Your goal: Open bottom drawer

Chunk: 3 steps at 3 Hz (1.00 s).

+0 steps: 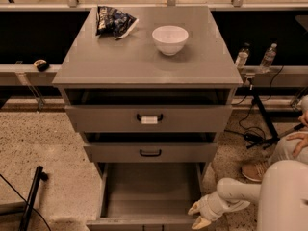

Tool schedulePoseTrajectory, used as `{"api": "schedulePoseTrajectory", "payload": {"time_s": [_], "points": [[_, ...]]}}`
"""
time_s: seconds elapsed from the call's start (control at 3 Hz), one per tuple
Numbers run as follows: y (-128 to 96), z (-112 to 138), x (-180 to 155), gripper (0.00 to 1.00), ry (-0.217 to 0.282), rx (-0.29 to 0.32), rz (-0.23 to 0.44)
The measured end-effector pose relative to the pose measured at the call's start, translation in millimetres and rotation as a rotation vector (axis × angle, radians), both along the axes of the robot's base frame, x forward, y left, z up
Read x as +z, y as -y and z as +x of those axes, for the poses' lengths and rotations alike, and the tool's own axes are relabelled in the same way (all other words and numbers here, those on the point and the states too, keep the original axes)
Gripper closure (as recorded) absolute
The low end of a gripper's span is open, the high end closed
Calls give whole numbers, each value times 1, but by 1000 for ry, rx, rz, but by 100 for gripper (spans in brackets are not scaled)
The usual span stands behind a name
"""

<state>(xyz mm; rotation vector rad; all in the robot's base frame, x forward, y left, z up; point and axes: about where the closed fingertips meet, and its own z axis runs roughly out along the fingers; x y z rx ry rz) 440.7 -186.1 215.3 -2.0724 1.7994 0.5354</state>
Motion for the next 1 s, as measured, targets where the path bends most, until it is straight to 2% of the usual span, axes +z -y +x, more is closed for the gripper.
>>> {"api": "schedulePoseTrajectory", "payload": {"time_s": [0.33,0.67,1.0], "points": [[-8,1,34,30,80,23,38],[-17,10,81,7,191,35,98],[-20,12,87,0,207,34,110]]}}
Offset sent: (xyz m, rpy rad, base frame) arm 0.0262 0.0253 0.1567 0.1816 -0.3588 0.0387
